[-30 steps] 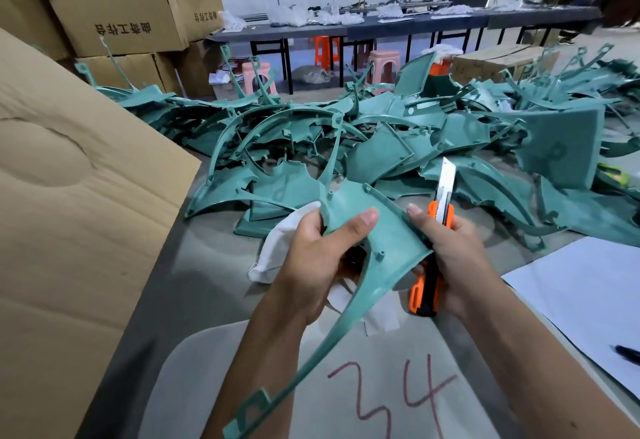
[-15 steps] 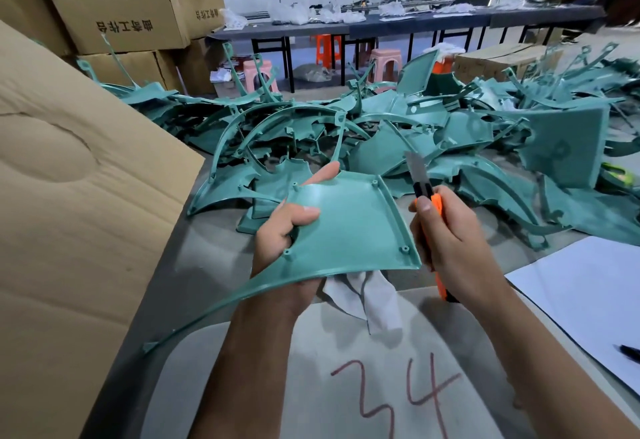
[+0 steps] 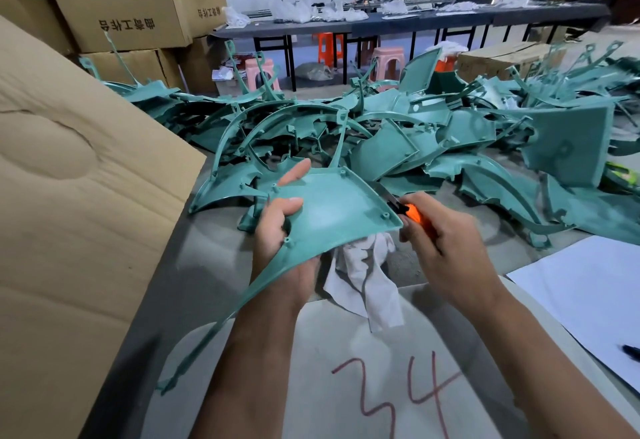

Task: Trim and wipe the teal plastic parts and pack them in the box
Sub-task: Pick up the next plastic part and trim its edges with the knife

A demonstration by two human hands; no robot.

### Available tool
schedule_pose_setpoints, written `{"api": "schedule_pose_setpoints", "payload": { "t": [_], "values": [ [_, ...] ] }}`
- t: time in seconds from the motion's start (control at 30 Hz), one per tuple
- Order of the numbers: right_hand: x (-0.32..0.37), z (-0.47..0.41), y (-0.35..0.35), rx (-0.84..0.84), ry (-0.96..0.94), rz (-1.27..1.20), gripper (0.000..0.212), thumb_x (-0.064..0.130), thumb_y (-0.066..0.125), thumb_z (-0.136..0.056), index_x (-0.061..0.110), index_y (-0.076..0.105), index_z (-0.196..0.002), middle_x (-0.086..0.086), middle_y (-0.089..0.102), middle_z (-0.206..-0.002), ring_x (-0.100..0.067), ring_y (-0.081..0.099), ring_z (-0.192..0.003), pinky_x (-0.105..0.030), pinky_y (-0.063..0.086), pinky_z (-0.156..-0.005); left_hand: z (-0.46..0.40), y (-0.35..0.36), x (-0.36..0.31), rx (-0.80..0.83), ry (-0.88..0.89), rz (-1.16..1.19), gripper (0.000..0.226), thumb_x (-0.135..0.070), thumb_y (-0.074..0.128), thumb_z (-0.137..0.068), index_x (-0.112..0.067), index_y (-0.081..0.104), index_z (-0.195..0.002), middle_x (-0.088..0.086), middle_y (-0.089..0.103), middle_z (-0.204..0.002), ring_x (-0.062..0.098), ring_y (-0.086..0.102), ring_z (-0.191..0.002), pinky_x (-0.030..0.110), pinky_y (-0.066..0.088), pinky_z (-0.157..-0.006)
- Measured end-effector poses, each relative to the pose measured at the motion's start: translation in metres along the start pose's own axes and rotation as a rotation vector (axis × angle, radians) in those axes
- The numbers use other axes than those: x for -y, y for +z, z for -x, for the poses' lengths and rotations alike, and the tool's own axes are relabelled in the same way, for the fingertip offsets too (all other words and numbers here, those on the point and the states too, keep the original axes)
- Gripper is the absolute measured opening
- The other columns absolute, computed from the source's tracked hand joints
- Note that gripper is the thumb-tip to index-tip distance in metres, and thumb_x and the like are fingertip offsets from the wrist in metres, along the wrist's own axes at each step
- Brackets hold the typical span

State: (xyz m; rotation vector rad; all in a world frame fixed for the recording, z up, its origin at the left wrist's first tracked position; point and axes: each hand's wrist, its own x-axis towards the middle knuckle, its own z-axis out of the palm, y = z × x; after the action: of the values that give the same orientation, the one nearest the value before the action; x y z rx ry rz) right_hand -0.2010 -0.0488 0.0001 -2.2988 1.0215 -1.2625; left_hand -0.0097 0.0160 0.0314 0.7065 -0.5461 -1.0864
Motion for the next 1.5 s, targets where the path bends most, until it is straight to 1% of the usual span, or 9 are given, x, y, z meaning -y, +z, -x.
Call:
{"api": "schedule_pose_setpoints", "payload": {
  "t": [0.2,0.3,0.4,0.5,0.7,0.9,1.0,1.27,1.5],
  "values": [
    [-0.008,-0.002,-0.002,0.151,-0.11,0.061,0.019,0.034,0.056,-0.104,0.019,0.065,-0.114,0.01,0.067,-0.09,-0.011,0.061,-0.081,-0.043,0.052,-0.07,-0.009,-0.005,0.0,-0.277,0.178,-0.061,0.042,-0.007,0.042,-0.095,-0.016,0.068,-0.128,0.013,0.07,-0.124,0.038,0.062,-0.124,0.07,0.042,-0.107],
    [-0.003,0.001,0.007,0.187,-0.122,-0.004,0.013,0.029,0.058,-0.105,0.019,0.065,-0.109,0.01,0.065,-0.085,-0.011,0.059,-0.078,-0.039,0.049,-0.069,-0.013,-0.006,-0.002,-0.344,0.294,-0.071,0.037,-0.01,0.048,-0.092,-0.018,0.065,-0.124,0.003,0.073,-0.105,0.027,0.07,-0.106,0.069,0.046,-0.102],
    [0.003,0.003,0.013,0.079,-0.022,-0.119,0.018,0.036,0.049,-0.108,0.023,0.058,-0.1,0.006,0.062,-0.074,-0.019,0.059,-0.068,-0.046,0.048,-0.061,-0.013,-0.002,0.002,-0.4,0.445,-0.098,0.019,-0.016,0.056,-0.094,-0.023,0.058,-0.112,-0.006,0.072,-0.087,0.014,0.07,-0.079,0.044,0.061,-0.077],
    [0.004,0.003,0.015,-0.021,0.043,-0.096,0.023,0.041,0.045,-0.109,0.024,0.054,-0.096,0.005,0.059,-0.069,-0.019,0.056,-0.06,-0.048,0.047,-0.055,-0.01,0.007,0.01,-0.379,0.439,-0.059,0.022,-0.018,0.064,-0.093,-0.029,0.048,-0.104,0.002,0.069,-0.097,0.016,0.07,-0.076,0.031,0.057,-0.06],
    [0.0,0.0,0.013,-0.21,0.159,0.002,0.031,0.033,0.043,-0.109,0.015,0.048,-0.084,-0.003,0.056,-0.061,-0.021,0.051,-0.055,-0.044,0.041,-0.055,-0.006,0.011,0.019,-0.249,0.37,-0.006,0.029,-0.006,0.064,-0.084,-0.025,0.049,-0.1,0.012,0.065,-0.093,0.028,0.061,-0.08,0.034,0.055,-0.061],
    [0.001,0.001,0.017,-0.132,0.098,0.154,0.039,0.037,0.037,-0.113,0.013,0.049,-0.084,0.001,0.057,-0.069,-0.019,0.052,-0.059,-0.033,0.035,-0.053,-0.004,0.007,0.021,-0.063,0.309,-0.092,0.023,-0.007,0.071,-0.086,-0.021,0.057,-0.098,0.017,0.063,-0.094,0.033,0.058,-0.084,0.046,0.049,-0.076],
    [-0.001,0.0,0.019,-0.109,0.101,0.189,0.03,0.033,0.042,-0.111,0.013,0.05,-0.089,0.001,0.059,-0.071,-0.017,0.054,-0.059,-0.033,0.036,-0.052,-0.005,0.004,0.018,-0.048,0.273,-0.098,0.028,-0.009,0.074,-0.083,-0.019,0.058,-0.104,0.015,0.066,-0.098,0.033,0.062,-0.087,0.041,0.055,-0.077],
    [0.006,0.003,0.02,-0.003,-0.022,0.058,0.031,0.039,0.038,-0.111,0.018,0.057,-0.1,0.008,0.057,-0.074,-0.017,0.054,-0.062,-0.047,0.048,-0.058,-0.006,0.001,0.023,-0.153,0.275,-0.084,0.027,-0.002,0.072,-0.091,-0.019,0.053,-0.1,0.011,0.069,-0.085,0.025,0.067,-0.073,0.033,0.058,-0.063],
    [0.026,0.006,0.015,0.209,-0.208,-0.203,0.027,0.027,0.054,-0.105,0.016,0.056,-0.081,0.009,0.047,-0.064,-0.018,0.051,-0.056,-0.029,0.038,-0.054,-0.013,-0.007,0.024,-0.354,0.252,-0.071,0.028,0.0,0.068,-0.093,-0.019,0.052,-0.105,0.014,0.066,-0.082,0.026,0.063,-0.068,0.032,0.054,-0.058]
  ]
}}
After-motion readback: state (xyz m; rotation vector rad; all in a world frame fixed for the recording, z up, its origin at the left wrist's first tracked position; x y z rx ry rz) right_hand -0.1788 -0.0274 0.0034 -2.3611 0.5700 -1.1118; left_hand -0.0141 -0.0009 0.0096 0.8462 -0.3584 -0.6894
